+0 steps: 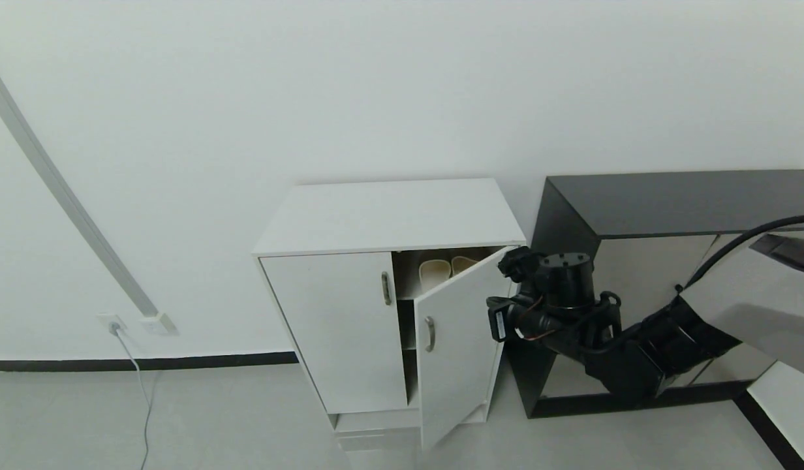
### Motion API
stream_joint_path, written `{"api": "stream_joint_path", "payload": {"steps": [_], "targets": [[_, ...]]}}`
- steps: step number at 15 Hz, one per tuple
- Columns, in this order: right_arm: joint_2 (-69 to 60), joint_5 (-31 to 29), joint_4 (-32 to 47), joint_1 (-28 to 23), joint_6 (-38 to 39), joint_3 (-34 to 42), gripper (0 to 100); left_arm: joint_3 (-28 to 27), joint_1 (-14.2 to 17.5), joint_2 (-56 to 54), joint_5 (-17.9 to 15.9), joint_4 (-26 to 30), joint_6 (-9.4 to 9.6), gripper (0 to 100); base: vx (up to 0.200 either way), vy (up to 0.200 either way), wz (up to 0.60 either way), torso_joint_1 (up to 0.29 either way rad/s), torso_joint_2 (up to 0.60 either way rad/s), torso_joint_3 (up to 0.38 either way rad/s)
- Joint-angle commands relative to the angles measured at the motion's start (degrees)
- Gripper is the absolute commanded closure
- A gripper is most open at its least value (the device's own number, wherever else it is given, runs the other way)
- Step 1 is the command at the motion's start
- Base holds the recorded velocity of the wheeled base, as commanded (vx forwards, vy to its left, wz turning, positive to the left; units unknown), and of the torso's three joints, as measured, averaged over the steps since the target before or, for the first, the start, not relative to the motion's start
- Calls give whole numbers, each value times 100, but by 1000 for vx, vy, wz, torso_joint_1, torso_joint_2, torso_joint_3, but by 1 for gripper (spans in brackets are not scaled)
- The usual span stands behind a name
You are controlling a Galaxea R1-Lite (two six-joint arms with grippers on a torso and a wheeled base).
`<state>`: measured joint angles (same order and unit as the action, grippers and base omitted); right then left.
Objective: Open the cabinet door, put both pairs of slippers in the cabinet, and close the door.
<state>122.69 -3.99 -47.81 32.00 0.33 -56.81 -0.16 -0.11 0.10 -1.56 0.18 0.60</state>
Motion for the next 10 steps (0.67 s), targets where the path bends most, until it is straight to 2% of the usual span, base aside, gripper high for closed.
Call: {"api": "stream_joint_path", "payload": {"steps": [1,4,6,9,10], "targets": [[10,205,-554,52,2,583,100,-2,2,-1,-2,-1,2,100,0,0,0,0,0,0],[1,689,-1582,140,143,1321,100,-2,2,-1,-2,-1,2,100,0,0,0,0,0,0],[27,1005,-2048,157,196,1699,100,-2,2,-1,-2,-1,2,100,200,0,0,2,5,2],[124,1102,-2162,210,196,1893,100,-2,2,-1,-2,-1,2,100,200,0,0,-4,-4,4],[194,1102,-2162,254,196,1928,100,-2,2,-1,-2,-1,2,100,0,0,0,0,0,0]]}}
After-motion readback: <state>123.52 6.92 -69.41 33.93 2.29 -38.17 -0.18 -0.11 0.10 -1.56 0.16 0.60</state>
